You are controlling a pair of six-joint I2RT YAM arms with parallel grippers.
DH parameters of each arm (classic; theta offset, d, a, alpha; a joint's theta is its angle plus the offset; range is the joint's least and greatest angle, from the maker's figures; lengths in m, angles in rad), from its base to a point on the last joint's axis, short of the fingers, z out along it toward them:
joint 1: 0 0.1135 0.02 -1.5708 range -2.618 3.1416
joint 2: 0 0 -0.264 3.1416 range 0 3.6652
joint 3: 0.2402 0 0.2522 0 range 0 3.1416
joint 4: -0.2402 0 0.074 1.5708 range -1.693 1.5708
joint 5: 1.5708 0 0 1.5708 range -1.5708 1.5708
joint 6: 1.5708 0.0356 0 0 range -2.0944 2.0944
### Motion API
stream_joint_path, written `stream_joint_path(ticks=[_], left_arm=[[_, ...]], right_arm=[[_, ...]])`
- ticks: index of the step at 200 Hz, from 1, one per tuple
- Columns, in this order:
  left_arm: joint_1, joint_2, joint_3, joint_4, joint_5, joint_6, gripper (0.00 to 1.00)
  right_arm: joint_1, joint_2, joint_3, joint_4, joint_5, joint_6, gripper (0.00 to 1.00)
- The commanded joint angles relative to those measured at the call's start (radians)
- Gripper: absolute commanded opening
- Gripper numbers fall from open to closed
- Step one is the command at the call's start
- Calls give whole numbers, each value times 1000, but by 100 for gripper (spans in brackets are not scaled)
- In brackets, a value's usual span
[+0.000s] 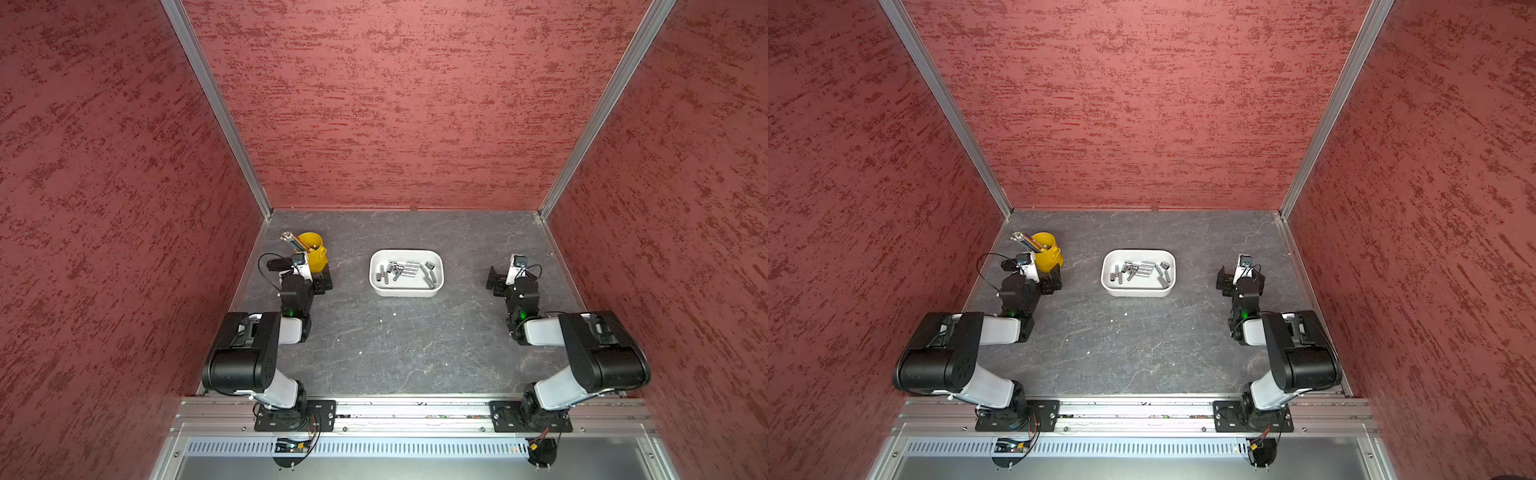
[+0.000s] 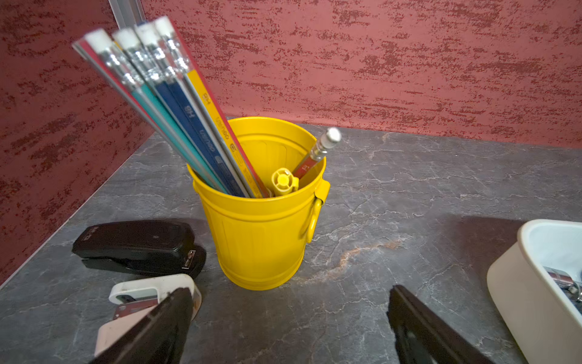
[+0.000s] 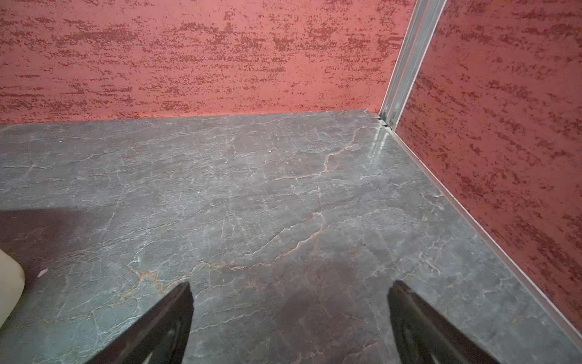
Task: Take out the socket from the storage box
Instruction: Move the storage box to the center of the board.
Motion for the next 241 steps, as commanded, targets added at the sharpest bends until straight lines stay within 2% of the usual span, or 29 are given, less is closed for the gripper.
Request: stream_joint_path(ticks=[1, 123, 134, 146, 154, 166, 184, 198, 211, 221, 230, 241], left_arm=[[-3, 2, 11, 13, -6, 16, 100], [7, 0, 15, 0, 19, 10, 100], [-19, 1, -1, 34, -41, 22, 100], [-79, 5, -61, 168, -200, 43, 100], [-91, 9, -114, 280, -203, 59, 100], [-113, -2, -174, 395, -186, 96, 100], [-215, -88, -242, 495, -345, 180, 100], [-276, -222, -235, 395, -406, 220, 100], [-314, -393, -173, 117, -545, 63, 100], [-302, -531, -93, -222, -481, -38, 100], [-257, -616, -24, -475, -380, -133, 100], [-203, -670, 19, -601, -266, -225, 100]], right_arm=[[-4, 2, 11, 33, -12, 9, 98], [-6, 1, 14, 25, -11, 10, 99], [-5, 1, 12, 29, -11, 9, 98], [-3, -10, 7, 37, 24, 16, 98], [-4, -35, 5, 3, 25, 29, 99], [7, -29, -8, 46, 26, 6, 99], [46, -72, -26, 56, 62, -33, 98], [82, -179, 12, -84, 132, -57, 99], [92, -265, 70, -246, 165, -32, 99], [91, -320, 118, -376, 193, 69, 98], [91, -364, 160, -484, 146, 130, 98], [92, -396, 206, -596, 71, 185, 98]])
